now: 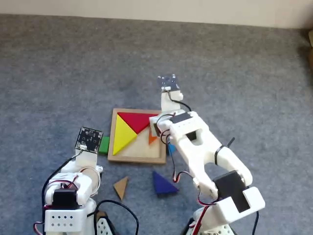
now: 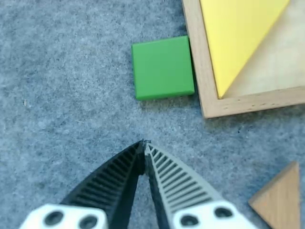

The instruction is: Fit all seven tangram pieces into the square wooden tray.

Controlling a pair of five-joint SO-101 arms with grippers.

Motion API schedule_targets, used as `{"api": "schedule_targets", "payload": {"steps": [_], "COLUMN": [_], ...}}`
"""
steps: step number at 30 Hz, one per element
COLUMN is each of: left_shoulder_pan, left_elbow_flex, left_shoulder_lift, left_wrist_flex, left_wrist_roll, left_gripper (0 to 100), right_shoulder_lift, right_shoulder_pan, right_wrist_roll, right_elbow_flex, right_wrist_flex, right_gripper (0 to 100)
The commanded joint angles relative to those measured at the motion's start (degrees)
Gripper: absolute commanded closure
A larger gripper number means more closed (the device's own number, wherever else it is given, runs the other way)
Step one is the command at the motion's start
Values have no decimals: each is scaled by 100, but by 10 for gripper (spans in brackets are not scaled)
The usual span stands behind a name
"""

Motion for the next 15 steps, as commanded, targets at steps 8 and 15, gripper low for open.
{"api": "schedule_targets", "payload": {"steps": [8,15], "left_shoulder_pan": [-75,-75], "left_elbow_flex": [119,119], "left_shoulder_lift": [-207,-207], "left_wrist_flex": [26,26], "left_wrist_roll": [-9,-9], "left_gripper": [994,994], "right_shoulder_lift": [-1666,-1903], "right_shoulder_pan": [259,189], "right_wrist_roll": [44,18], "right_elbow_flex": [523,646], "right_wrist_flex": [13,936], "right_gripper": [988,921]}}
